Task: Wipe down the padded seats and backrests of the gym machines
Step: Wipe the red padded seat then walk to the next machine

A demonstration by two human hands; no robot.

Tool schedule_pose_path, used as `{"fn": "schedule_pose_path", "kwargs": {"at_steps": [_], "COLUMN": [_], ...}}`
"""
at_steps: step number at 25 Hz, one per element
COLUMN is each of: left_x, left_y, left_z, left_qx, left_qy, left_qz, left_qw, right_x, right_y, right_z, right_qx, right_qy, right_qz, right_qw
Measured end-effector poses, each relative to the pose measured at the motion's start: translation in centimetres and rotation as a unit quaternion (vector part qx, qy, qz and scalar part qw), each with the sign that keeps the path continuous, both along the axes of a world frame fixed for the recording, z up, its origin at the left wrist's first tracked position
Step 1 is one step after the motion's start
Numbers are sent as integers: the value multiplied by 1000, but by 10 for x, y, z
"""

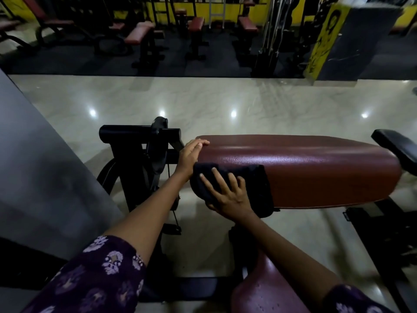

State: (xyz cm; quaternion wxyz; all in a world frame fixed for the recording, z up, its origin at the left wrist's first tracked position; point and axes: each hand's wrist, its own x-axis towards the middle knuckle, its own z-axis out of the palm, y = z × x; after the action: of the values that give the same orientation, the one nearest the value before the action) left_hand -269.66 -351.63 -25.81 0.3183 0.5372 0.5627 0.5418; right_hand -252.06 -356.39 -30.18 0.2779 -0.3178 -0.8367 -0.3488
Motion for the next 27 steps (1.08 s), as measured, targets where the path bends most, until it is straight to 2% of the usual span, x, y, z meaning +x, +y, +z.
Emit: {"fn": "schedule_pose_path", "kwargs": {"at_steps": [3, 5, 8, 10, 11, 12, 14, 16, 18, 19, 21, 22, 24, 25, 26, 27], "left_x": [3, 3, 5, 5, 4, 2, 0, 3, 6, 7, 10, 11, 16, 18, 17, 16], "left_y": [-4, -7, -11, -13, -13, -12, -10, -9, -12, -14, -16, -16, -19, -21, -21, -21], "left_z": [1, 1, 7, 6, 5, 3, 0, 1, 4, 6, 12, 15, 19, 21, 25, 28], "left_qx": [10, 27, 20, 19, 25, 39, 57, 48, 53, 59, 54, 39, 13, 6, 0, -10], "left_qy": [25, 97, 226, 252, 255, 253, 238, 227, 231, 239, 280, 313, 384, 416, 444, 470], "left_qz": [24, 50, 80, 93, 98, 101, 104, 108, 113, 114, 122, 126, 128, 125, 120, 112], "left_qw": [999, 994, 971, 963, 961, 961, 964, 967, 965, 963, 951, 941, 915, 901, 888, 876], "right_x": [51, 96, 115, 83, 60, 40, 26, 56, 106, 130, 162, 162, 129, 104, 77, 54], "right_y": [13, 20, 29, 28, 26, 26, 31, 48, 58, 57, 52, 48, 38, 29, 19, 8], "right_z": [-10, -4, 19, 33, 41, 47, 51, 52, 42, 34, 20, 14, 7, 7, 6, 3], "right_qx": [31, 14, -46, -100, -127, -139, -128, -84, -42, -32, -35, -54, -114, -139, -160, -177], "right_qy": [-111, -104, 50, 195, 227, 219, 111, 15, 8, 36, 151, 232, 395, 441, 451, 423], "right_qz": [105, 70, -93, -173, -177, -160, -88, -33, -39, -71, -157, -207, -293, -311, -308, -290], "right_qw": [988, 992, 993, 960, 949, 953, 982, 996, 998, 996, 975, 949, 863, 830, 822, 840]}}
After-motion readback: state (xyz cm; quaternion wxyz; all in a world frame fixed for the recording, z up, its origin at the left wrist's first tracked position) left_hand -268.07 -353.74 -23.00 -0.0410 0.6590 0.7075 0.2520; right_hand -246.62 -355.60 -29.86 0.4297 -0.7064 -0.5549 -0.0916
